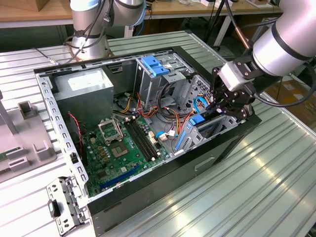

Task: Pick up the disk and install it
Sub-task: 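Insert the second disk wire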

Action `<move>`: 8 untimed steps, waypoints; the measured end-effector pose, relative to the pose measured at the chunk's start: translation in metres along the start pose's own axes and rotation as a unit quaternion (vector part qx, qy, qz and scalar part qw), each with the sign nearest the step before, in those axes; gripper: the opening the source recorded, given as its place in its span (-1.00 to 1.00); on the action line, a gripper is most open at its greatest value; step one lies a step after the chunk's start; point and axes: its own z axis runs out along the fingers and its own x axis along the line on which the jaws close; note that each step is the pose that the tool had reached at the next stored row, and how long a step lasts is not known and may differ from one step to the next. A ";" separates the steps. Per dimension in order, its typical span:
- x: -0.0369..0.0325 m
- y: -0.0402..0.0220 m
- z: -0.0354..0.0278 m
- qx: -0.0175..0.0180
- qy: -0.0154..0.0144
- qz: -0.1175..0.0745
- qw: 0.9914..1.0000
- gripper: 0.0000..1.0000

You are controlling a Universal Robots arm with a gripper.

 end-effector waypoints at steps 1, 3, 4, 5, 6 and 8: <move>0.0002 0.0003 0.0003 0.000 0.000 0.000 1.000 -0.67; 0.0004 0.0016 0.0009 0.000 0.000 0.000 1.000 -0.67; 0.0005 0.0024 0.0011 0.000 0.000 0.000 1.000 -0.67; 0.0007 0.0034 0.0014 0.000 0.000 0.000 1.000 -0.67; 0.0010 0.0052 0.0019 0.000 0.000 0.000 1.000 -0.67; 0.0017 0.0066 0.0027 0.000 0.000 0.000 1.000 -0.67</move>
